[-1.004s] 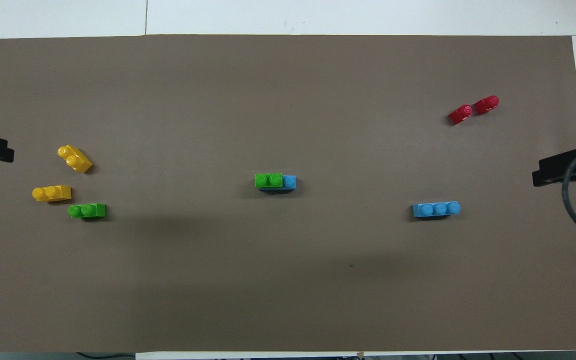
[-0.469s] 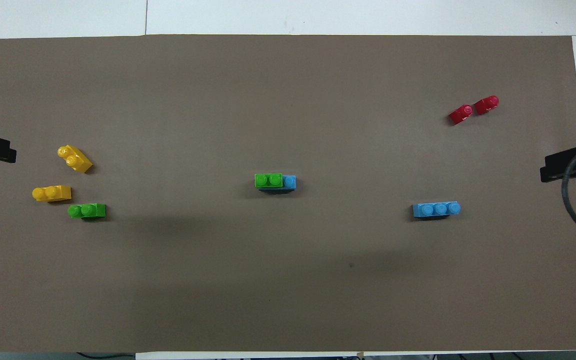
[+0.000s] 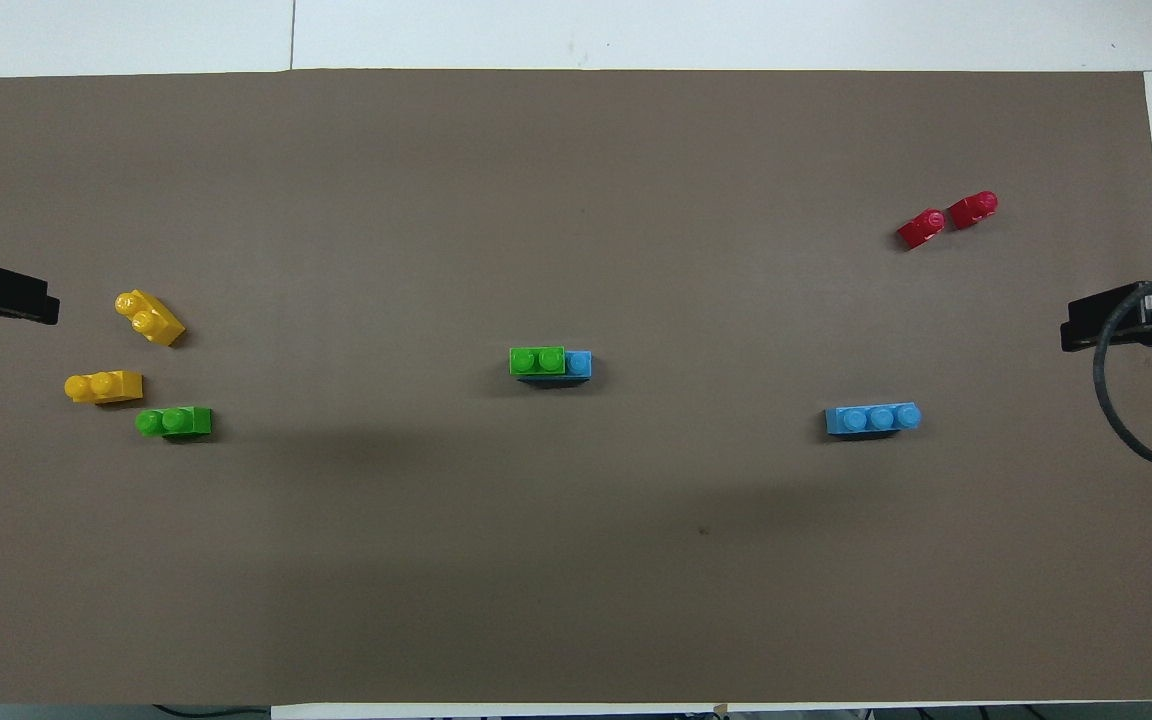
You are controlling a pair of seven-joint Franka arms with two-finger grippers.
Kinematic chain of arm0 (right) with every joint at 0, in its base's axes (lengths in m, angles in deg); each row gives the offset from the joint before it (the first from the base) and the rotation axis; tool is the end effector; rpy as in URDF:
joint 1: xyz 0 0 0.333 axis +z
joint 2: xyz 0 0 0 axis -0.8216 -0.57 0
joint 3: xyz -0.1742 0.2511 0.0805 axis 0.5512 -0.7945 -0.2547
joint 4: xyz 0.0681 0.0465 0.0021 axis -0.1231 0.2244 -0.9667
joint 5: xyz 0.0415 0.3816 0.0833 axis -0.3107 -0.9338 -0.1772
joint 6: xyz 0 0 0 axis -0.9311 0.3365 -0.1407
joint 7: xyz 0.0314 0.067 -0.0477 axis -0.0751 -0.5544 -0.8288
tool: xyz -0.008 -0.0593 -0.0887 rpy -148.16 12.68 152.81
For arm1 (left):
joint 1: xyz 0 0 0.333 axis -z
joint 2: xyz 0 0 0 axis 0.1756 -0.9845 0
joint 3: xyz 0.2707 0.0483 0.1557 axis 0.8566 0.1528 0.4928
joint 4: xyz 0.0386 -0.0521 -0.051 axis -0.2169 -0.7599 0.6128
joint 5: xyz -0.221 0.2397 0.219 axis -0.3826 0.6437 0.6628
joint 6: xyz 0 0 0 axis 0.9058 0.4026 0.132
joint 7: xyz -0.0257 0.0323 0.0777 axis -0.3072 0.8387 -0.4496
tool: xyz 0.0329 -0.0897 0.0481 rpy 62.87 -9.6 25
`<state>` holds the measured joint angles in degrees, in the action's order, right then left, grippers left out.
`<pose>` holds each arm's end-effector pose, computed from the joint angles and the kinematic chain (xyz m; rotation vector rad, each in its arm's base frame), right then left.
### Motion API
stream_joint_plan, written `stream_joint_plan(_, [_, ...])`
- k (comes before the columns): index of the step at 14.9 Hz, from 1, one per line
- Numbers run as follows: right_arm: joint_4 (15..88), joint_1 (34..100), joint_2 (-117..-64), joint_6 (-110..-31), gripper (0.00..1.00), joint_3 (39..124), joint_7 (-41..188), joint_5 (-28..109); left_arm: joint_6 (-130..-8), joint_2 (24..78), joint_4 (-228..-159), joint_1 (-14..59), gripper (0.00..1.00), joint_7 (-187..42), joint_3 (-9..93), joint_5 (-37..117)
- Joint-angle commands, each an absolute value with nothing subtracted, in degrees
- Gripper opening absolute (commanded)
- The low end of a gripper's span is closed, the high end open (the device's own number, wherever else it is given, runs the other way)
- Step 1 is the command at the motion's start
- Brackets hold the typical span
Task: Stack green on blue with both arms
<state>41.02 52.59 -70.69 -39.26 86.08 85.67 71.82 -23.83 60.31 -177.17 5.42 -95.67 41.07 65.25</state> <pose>0.5217 -0.0032 0.6364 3.1185 -0.1235 -0.0715 0.5588 0.0101 0.6044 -3.1332 0.1902 0.0044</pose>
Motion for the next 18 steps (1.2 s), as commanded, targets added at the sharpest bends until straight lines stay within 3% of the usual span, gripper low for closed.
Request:
stream_joint_plan(1, [42.94,51.91,-69.09,-40.57,1.00,85.65,84.36,72.90,-23.00,60.13,-176.79,6.07,1.00,-96.35,41.69,64.01])
stream_joint_plan(18, [42.94,52.00,-69.00,-40.05,1.00,85.65,84.63,72.20,-22.91,60.04,-176.62,6.07,1.00,-96.17,41.78,64.01])
